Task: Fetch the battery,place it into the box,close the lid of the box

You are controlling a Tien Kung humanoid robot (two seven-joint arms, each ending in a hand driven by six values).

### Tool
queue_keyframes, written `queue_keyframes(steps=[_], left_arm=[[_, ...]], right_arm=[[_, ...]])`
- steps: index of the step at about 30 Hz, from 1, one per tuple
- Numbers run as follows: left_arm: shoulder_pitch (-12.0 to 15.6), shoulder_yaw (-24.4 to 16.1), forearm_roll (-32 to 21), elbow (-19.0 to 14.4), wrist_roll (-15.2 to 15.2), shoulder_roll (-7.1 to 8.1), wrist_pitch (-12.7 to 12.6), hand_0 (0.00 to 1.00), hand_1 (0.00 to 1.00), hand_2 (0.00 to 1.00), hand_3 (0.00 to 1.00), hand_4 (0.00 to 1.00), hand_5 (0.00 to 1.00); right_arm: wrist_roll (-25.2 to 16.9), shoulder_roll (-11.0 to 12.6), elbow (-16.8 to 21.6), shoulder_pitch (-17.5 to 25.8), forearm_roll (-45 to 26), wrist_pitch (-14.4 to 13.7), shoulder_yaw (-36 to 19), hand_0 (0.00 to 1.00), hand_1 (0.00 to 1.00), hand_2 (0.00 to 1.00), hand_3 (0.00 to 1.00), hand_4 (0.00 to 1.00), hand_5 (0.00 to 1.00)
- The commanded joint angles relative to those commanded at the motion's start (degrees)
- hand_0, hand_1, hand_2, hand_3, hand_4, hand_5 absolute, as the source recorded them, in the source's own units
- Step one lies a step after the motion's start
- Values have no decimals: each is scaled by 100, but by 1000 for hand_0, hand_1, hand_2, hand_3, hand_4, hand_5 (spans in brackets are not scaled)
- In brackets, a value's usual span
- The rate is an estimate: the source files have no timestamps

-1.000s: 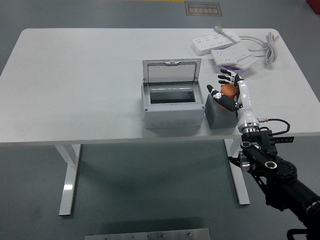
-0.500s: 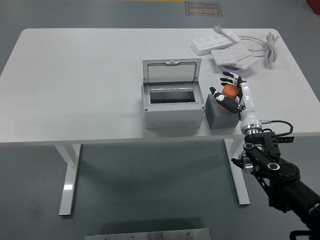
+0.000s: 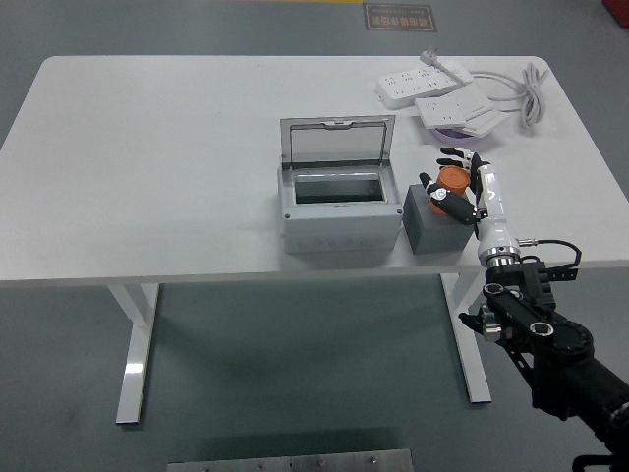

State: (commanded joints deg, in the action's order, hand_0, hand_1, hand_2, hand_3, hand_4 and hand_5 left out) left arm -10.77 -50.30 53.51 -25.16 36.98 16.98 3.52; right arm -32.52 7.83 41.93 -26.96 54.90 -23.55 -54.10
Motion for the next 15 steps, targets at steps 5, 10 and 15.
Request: queue_keyframes(steps=[5, 10, 15], left_arm=[[-9, -1, -3, 3, 0, 5, -1, 856, 902, 827, 835, 820, 668], [-12, 0, -5, 4, 0, 3, 0, 857, 902, 826, 834, 820, 668], [-15, -9, 6, 5, 0, 2, 1, 856, 902, 826, 834, 820, 668]], right_arm=[[52, 1, 16, -1, 13, 3, 18, 629, 646, 611, 674, 798, 141], [106, -3, 14, 5, 23, 7, 49, 557, 582, 556, 613, 701, 69], [150, -2, 9, 10, 35, 15, 80, 481, 550, 547, 585, 615, 5]])
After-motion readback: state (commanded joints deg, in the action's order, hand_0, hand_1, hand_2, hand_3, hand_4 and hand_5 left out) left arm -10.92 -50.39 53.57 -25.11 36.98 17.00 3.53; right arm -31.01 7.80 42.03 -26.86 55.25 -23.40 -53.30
